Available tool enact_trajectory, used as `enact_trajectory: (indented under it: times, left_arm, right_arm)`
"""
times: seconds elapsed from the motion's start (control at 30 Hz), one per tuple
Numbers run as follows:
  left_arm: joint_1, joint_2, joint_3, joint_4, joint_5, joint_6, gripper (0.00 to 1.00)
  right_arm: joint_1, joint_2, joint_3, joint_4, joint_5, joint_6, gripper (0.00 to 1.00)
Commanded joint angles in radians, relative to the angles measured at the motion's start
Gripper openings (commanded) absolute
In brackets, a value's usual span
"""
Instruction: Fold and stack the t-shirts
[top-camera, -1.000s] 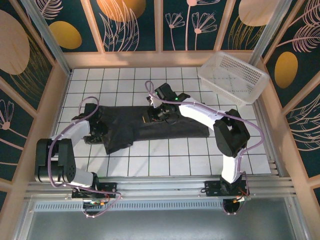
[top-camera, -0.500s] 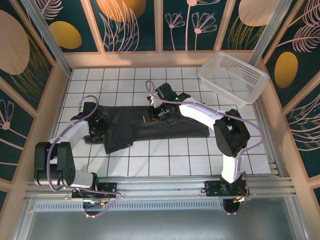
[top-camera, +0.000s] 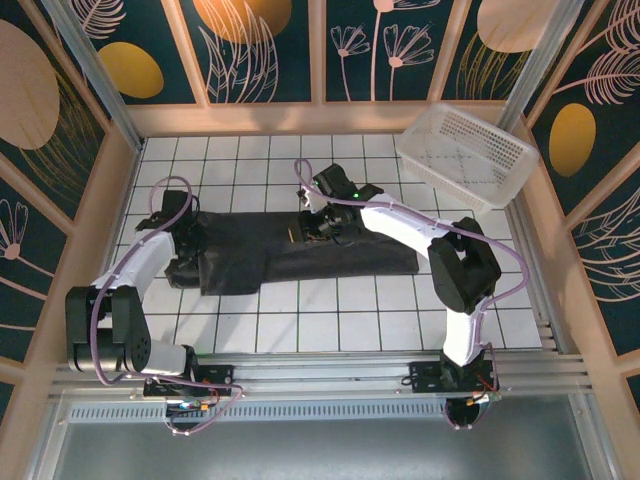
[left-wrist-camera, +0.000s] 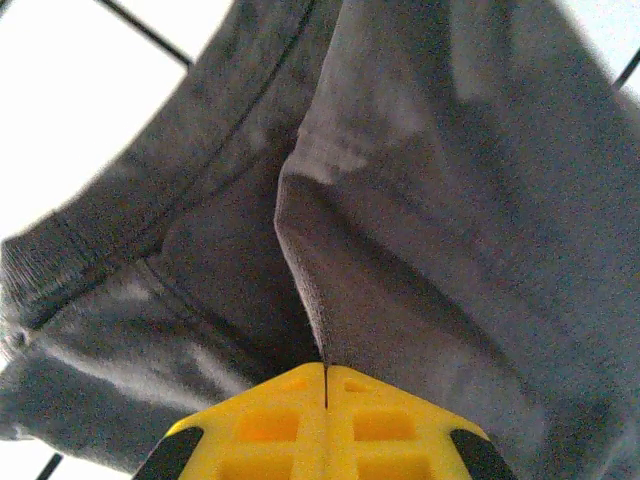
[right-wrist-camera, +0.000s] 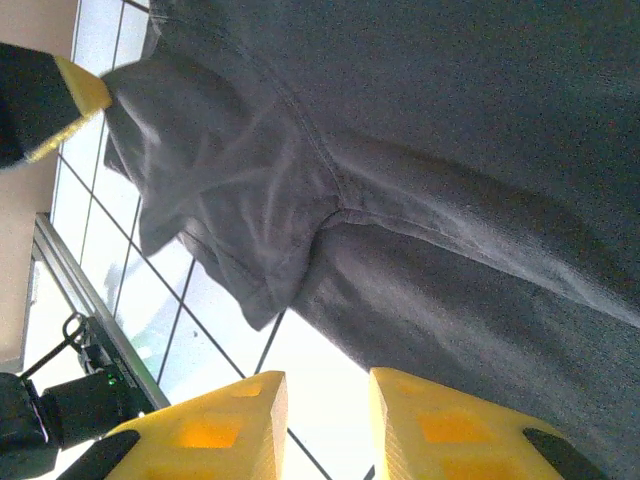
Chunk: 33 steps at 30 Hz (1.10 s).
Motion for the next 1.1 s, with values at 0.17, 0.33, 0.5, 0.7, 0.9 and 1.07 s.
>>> enact_trajectory:
  times: [0.17,0.33,0.5,0.7,0.9,1.07]
  left_arm:
    - [0.004,0.054,0.136,-0.056,-0.116,0.02,0.0]
    - [0.004,0.139,0.196,-0.052,-0.172,0.063,0.0]
    - [0.004,0.248,0.222,-0.009,-0.23,0.109,0.0]
    - [0.004,0.403,0.267,-0.001,-0.315,0.133,0.0]
    - [0.004,0.473,0.314,-0.011,-0.414,0.155,0.25]
    - [-0.008,0.383,0.348,-0.074,-0.415,0.09,0.38]
  right_arm:
    - [-0.015,-0.03,-0.014,0.003,-0.001,-0.002,0.27]
    - [-0.02,-0.046,-0.036,0.01,0.033,0.005,0.25]
    - [-0.057,-0.1,-0.108,0.047,0.095,0.046,0.21]
    - [-0.142,-0.19,-0.216,0.057,0.211,0.092,0.15]
    - [-0.261,-0.214,-0.264,0.001,0.31,0.107,0.11]
    - [-0.355,-0.164,-0.242,-0.035,0.38,0.111,0.09]
